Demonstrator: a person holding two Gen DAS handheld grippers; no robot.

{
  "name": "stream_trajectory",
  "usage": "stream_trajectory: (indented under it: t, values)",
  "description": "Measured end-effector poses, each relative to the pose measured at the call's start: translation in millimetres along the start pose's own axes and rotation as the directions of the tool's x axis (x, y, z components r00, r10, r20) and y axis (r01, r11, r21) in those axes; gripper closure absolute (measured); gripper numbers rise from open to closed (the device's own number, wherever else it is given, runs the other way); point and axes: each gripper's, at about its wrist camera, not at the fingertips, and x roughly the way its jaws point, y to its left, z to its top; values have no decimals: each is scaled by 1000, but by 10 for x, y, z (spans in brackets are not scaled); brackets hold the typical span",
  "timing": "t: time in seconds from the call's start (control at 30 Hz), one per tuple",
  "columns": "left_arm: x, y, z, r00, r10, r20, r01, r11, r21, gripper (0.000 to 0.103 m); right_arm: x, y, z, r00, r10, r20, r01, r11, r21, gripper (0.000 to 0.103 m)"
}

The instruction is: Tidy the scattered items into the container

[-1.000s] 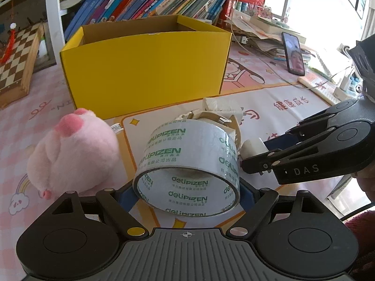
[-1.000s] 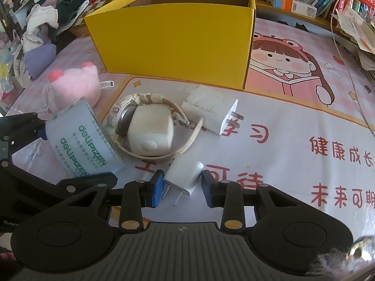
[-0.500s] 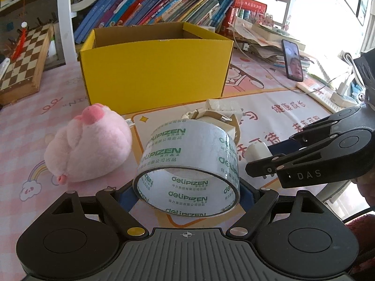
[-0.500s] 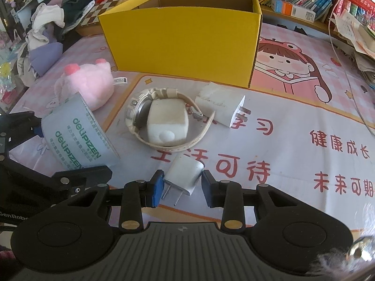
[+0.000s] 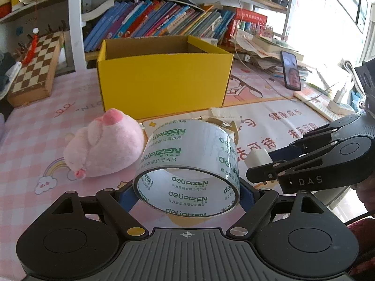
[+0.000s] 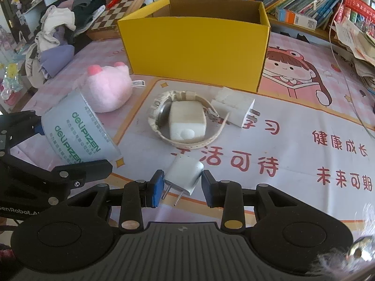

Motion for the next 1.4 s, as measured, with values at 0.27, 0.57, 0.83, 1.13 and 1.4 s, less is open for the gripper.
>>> stream_trajectory:
  t: [0.27, 0.57, 0.83, 1.13, 1.4]
  values:
    - [-215, 33, -11, 999, 2, 48, -2, 1000, -12, 17, -155, 179, 9, 999, 11, 35, -10, 999, -36, 70]
    - [-402, 26, -36, 995, 5, 97, -3, 1000, -21, 17, -291, 307, -10, 998, 6, 58, -2, 998, -66, 70]
    - [-518, 8, -43, 991, 2, 136, 2, 999, -33, 17, -403, 304, -63, 997, -6, 76, 10, 998, -59, 70]
    - [-673, -16, 187, 978, 0, 209, 9, 999, -38, 17, -605, 206, 74, 993, -9, 115, 15, 999, -52, 70]
    - [-746, -29, 535, 961, 10, 277, 1, 999, -39, 17, -793, 28, 456, 983, 27, 181, -8, 995, -103, 70]
